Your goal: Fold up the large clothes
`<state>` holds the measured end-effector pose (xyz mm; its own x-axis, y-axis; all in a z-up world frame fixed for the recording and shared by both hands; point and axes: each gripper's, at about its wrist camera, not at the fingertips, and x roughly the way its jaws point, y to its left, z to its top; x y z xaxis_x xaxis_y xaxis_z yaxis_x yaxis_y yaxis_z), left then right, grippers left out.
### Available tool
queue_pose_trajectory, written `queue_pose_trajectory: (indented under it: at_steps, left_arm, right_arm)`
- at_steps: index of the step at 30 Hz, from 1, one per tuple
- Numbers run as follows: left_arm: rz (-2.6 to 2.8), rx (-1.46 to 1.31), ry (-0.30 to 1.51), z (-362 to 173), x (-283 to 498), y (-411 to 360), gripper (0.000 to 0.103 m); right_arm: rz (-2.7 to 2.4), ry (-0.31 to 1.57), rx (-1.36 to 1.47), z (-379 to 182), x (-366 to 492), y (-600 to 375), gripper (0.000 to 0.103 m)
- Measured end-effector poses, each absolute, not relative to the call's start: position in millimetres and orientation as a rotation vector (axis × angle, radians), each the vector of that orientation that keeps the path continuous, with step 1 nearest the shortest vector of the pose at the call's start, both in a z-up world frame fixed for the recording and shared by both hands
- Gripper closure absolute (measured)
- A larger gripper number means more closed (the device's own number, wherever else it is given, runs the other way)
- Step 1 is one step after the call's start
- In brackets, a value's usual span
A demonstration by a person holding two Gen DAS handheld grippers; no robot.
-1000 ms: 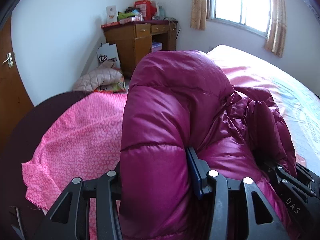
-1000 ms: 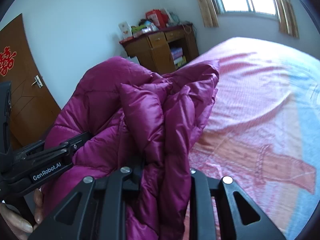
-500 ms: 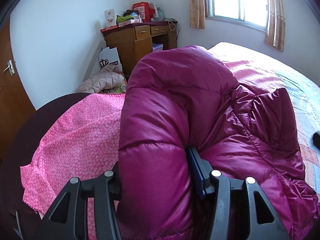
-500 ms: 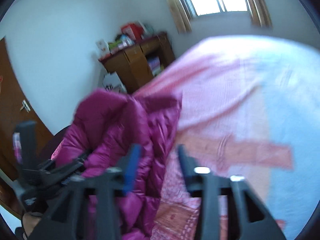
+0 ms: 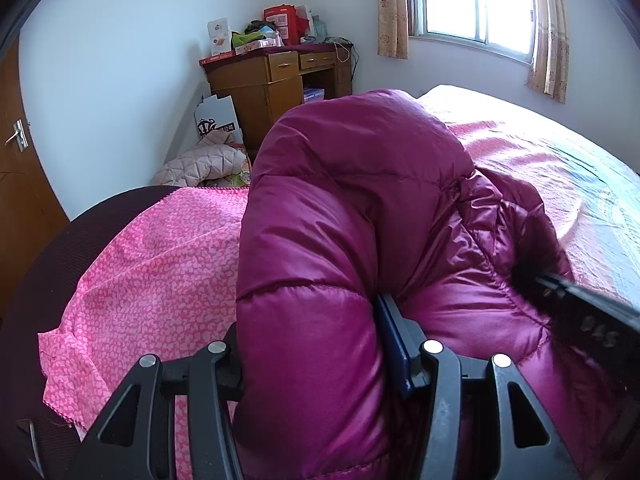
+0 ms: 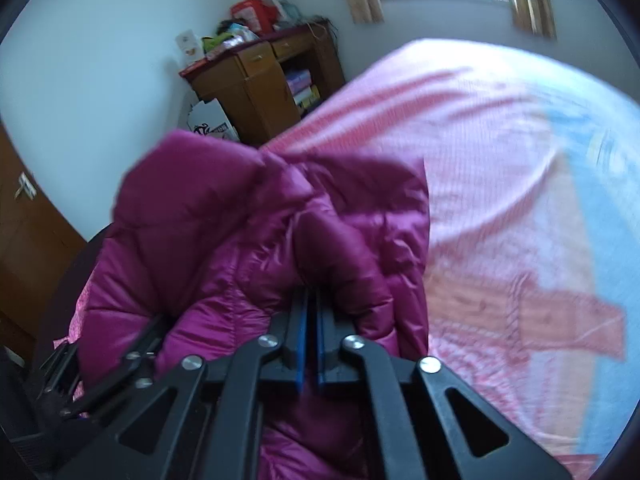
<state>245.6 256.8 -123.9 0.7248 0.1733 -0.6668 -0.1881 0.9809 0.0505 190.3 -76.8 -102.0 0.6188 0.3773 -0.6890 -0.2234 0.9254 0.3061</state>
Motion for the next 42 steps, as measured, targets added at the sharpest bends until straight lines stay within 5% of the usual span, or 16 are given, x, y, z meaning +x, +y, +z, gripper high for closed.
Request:
queue_pose_trajectory:
  at_steps: [8,17,26,42]
  left_arm:
    - [0.124,-0.075,0.773,-96.1,241.3,270.8,0.049]
    - [0.176,0.029,0.578,-26.2,263.2,256.4,0.049]
    - [0.215,0.025,0.735,-93.1,323.3,261.5,0.049]
    - [0.276,0.137,0.771,-123.9,344.1,250.4,0.049]
  right_arm:
    - [0.269,0.732,0.018,-115.9,182.6,-54.4,0.103]
    - [0.268,0.724,0.029,-116.3,179.2,-59.3,0.103]
    - [0.271,0.718,0.043,-115.4,173.2,-65.2,0.103]
    - [0.253,0.728,0.042,-111.0,172.1,-66.5,0.103]
